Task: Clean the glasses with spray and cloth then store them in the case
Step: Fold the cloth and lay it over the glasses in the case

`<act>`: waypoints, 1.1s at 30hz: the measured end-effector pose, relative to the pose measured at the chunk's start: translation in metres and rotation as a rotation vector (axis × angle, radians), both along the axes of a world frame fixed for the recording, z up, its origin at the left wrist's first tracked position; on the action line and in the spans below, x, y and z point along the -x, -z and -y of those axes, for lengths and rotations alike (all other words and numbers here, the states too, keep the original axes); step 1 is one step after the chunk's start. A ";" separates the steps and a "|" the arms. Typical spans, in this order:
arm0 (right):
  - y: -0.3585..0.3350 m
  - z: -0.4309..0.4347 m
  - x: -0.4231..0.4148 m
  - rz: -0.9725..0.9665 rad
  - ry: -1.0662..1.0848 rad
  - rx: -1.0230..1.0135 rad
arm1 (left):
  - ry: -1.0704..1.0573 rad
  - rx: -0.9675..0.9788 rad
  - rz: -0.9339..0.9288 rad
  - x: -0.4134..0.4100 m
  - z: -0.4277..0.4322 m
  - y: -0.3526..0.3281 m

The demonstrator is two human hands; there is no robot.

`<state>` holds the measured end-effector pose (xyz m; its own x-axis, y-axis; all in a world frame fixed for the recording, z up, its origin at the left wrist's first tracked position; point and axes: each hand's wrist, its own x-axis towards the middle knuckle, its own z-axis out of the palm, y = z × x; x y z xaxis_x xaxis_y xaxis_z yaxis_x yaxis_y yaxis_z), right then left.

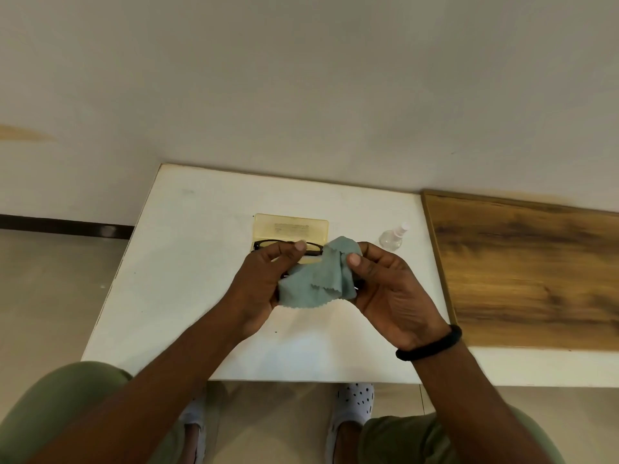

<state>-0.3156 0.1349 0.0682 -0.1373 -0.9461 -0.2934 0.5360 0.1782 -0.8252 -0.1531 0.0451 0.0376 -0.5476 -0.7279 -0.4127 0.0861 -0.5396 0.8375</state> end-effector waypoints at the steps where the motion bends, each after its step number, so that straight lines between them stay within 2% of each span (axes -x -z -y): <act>1: 0.000 0.000 0.000 -0.015 0.014 0.000 | -0.001 0.076 0.054 0.000 0.000 0.000; 4: 0.002 0.000 0.001 -0.141 0.055 -0.011 | 0.033 0.367 0.143 -0.002 -0.001 0.002; 6: 0.004 0.001 0.000 -0.232 0.087 -0.033 | 0.098 0.485 0.152 -0.003 -0.002 0.000; 10: 0.006 0.000 -0.002 -0.328 0.131 -0.043 | 0.210 0.534 0.154 0.001 -0.009 -0.006; 13: 0.004 0.000 -0.002 -0.372 0.161 -0.062 | 0.193 0.571 0.197 0.001 -0.012 -0.005; 21: -0.004 -0.001 -0.001 -0.570 0.323 -0.076 | 0.144 0.521 0.226 -0.004 -0.007 -0.012; 26: -0.003 -0.002 -0.004 -0.690 0.428 -0.008 | 0.133 0.484 0.260 -0.005 -0.006 -0.009; 30: -0.001 -0.004 -0.003 -0.584 0.451 -0.009 | 0.179 0.426 0.192 -0.007 -0.007 -0.007; 33: -0.003 -0.003 0.000 -0.457 0.419 -0.071 | 0.201 0.224 0.066 -0.006 -0.006 -0.009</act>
<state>-0.3154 0.1377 0.0708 -0.6192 -0.7648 -0.1779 0.1680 0.0924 -0.9815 -0.1469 0.0506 0.0463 -0.6668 -0.6847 -0.2941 -0.0625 -0.3419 0.9377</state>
